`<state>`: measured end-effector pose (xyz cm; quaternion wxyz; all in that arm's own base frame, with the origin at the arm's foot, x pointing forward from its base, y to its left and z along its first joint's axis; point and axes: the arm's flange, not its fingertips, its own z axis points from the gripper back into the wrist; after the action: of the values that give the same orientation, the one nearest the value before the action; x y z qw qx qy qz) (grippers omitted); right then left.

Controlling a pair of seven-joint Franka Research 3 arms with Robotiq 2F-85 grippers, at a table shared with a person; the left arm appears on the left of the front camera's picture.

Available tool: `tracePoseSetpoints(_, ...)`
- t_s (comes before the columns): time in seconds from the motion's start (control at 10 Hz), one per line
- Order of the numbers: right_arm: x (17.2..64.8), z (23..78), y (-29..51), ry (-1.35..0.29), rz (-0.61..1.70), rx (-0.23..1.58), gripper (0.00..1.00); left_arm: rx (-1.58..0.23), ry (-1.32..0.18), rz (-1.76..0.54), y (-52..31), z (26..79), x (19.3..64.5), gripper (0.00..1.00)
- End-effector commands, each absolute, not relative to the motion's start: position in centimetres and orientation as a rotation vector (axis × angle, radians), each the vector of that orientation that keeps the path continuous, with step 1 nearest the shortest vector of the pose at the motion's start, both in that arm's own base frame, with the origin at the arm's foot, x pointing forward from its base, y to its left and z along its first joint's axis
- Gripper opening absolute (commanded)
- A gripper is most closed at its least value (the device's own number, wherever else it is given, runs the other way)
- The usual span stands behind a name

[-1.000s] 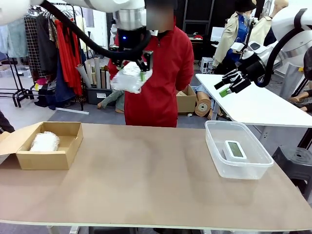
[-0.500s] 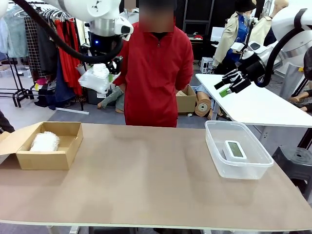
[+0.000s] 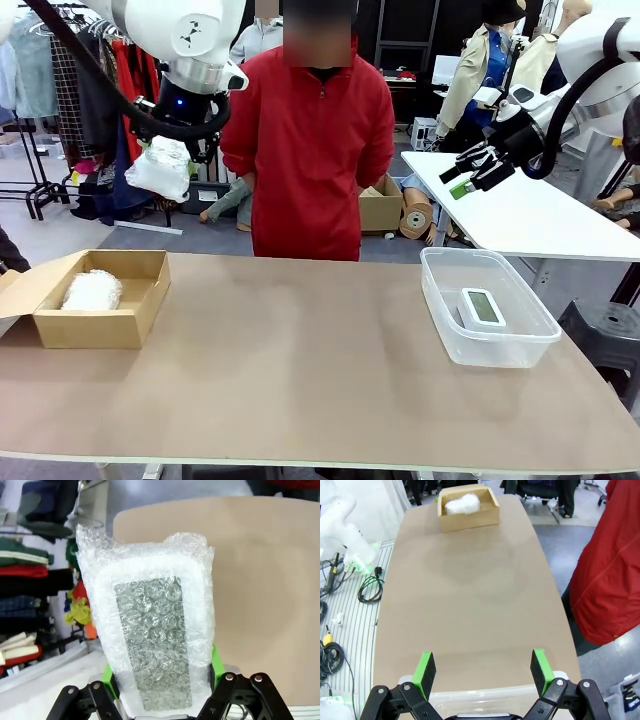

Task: Separate and place wrapped and unwrapped clocks.
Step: If the picked Digital clock is wrapped, place it in the Package Box ; if not, place it in the Organizing box.

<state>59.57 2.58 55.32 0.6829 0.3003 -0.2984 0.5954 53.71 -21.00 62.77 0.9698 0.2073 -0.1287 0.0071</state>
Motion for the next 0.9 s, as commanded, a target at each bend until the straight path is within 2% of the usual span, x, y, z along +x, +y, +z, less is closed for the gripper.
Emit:
tracePoseSetpoints(0.0, 59.5, 55.5, 2.7, -0.667, 1.341, 0.657, 1.0, 0.401, -0.274, -0.018, -20.9, 63.0, 53.9, 0.0)
tracePoseSetpoints(0.6, 59.5, 55.5, 2.7, -0.667, 1.341, 0.657, 1.0, 0.412, -0.267, -0.003, -21.4, 62.7, 53.8, 0.0)
tracePoseSetpoints(0.8, 59.5, 55.5, 2.7, -0.667, 1.341, 0.657, 1.0, 0.444, -0.178, -0.016, -19.6, 60.8, 53.0, 0.0)
